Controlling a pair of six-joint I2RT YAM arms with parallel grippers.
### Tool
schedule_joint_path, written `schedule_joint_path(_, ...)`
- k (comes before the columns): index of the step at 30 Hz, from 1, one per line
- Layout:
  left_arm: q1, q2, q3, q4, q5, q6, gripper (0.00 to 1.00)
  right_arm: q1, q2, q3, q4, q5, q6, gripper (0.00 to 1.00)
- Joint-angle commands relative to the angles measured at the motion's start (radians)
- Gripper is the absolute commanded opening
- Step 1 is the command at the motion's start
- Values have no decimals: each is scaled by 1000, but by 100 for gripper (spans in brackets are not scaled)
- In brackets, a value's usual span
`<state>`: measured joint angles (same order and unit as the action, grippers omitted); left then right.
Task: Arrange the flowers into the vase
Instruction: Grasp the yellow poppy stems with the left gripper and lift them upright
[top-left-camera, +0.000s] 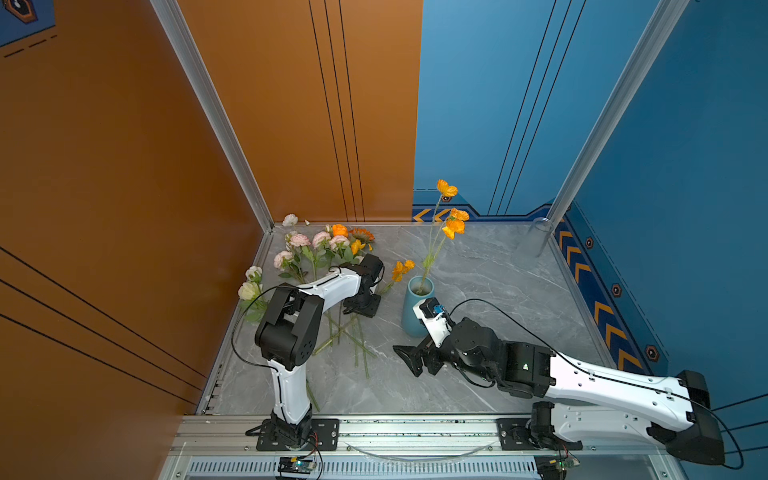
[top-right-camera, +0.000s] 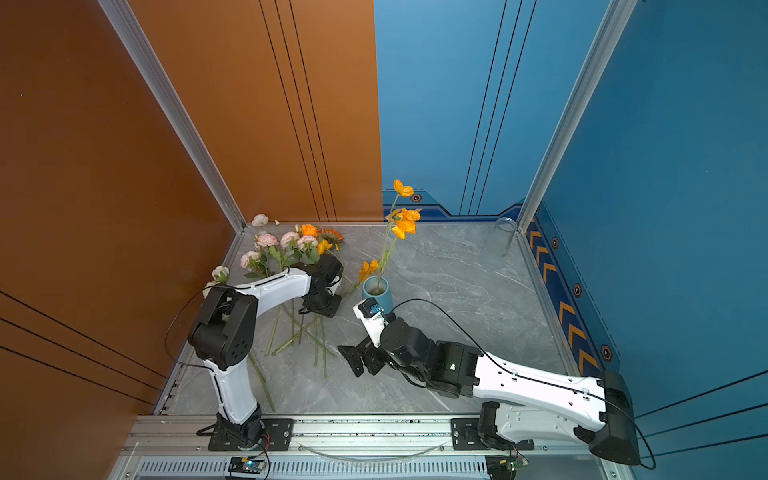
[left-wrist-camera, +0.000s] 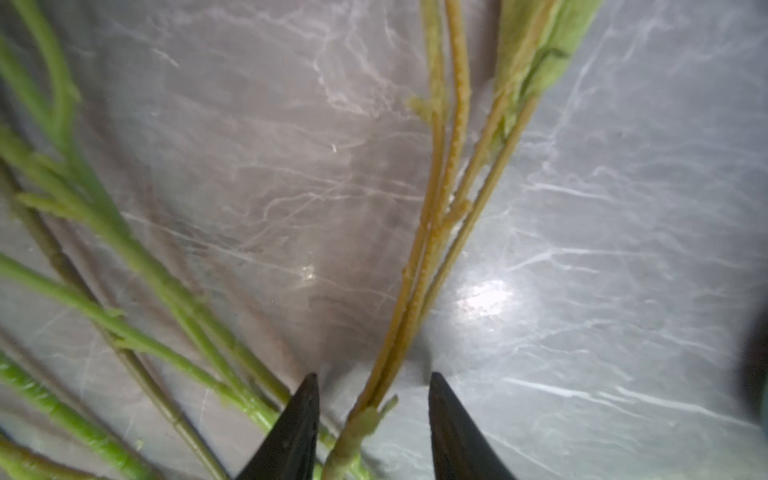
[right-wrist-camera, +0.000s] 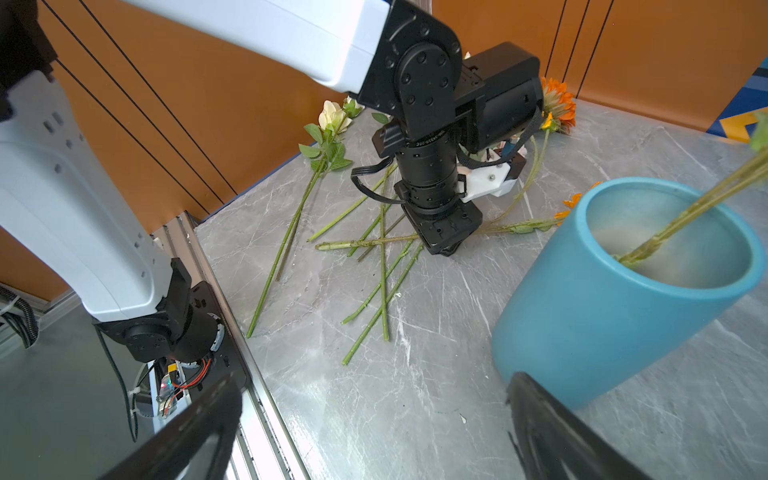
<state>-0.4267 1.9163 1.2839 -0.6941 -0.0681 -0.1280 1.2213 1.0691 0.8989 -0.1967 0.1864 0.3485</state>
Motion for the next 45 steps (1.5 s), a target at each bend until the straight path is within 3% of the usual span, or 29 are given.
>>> schedule_joint_path(1, -4, 18, 34, -24, -25, 18, 21, -13, -4, 2, 20, -36, 5, 100)
schedule_joint_path(2, -6, 14, 33, -24, -28, 17, 10, -15, 4, 10, 19, -42, 2, 100)
schedule_joint_path(4, -6, -8, 24, -24, -32, 14, 0, -18, 20, 23, 20, -51, -3, 100)
schedule_joint_path(21, 81, -550, -157, -25, 99, -85, 0, -89, 148, 98, 79, -125, 40, 100)
schedule_joint_path(25, 105, -690, -185, 21, 103, -141, 0, -110, 193, 171, 70, -197, -27, 100)
schedule_joint_path(29, 123, -836, -224, 89, 69, -215, 0, -159, 251, 247, 67, -351, -103, 100)
schedule_joint_path(34, 127, -990, -247, 133, -3, -267, 0, -162, 271, 309, 14, -412, -232, 100)
schedule_joint_path(39, 113, -1119, -289, 253, -7, -242, 0, -158, 232, 230, 55, -501, -411, 100)
schedule_joint_path(45, 68, -1216, -316, 557, 49, -247, 0, -202, 126, 131, 56, -483, -411, 100)
